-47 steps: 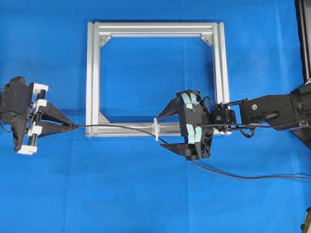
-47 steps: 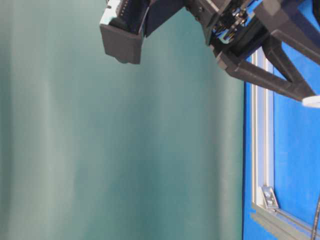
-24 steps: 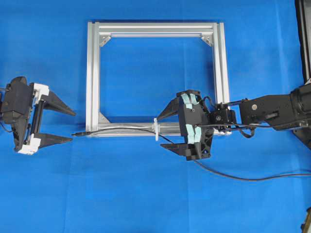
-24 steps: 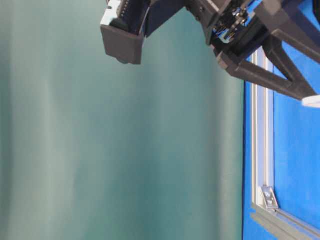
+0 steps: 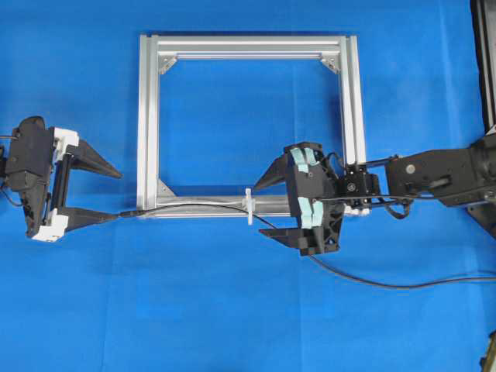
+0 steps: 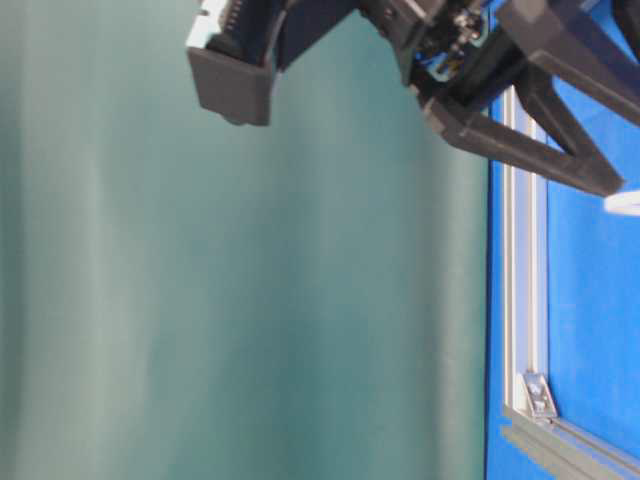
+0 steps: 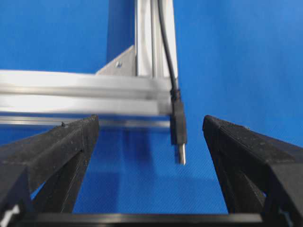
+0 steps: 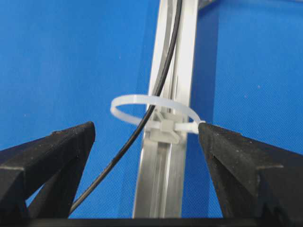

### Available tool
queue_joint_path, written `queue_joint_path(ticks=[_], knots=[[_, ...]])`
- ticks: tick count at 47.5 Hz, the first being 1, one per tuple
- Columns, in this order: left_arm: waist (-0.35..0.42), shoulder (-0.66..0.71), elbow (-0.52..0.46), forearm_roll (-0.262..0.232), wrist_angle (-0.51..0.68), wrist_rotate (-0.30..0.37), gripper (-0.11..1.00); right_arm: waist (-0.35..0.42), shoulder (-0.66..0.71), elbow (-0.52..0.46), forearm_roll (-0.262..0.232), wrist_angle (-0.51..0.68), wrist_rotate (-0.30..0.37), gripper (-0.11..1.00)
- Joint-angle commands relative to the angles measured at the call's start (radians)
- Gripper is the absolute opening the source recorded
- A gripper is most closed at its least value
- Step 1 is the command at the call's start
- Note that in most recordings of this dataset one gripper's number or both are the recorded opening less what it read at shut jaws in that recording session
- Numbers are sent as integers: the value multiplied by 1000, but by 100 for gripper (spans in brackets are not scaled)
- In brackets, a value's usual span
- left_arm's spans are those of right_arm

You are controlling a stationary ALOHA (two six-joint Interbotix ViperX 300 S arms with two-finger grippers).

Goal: Insert the wire through the string loop located in the center.

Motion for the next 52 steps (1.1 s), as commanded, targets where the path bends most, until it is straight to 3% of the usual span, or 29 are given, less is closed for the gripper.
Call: queue_joint_path(ticks=[1,18,52], knots=[[2,-29,-34,3,25,3,87,2,-55,-23,2,26,0,93],[34,-163,-84,3,198,6,87,0,-193,-12,2,97,0,93],[43,-202,-77,3,206,5,87,2,-221,-11,2,126,0,93]])
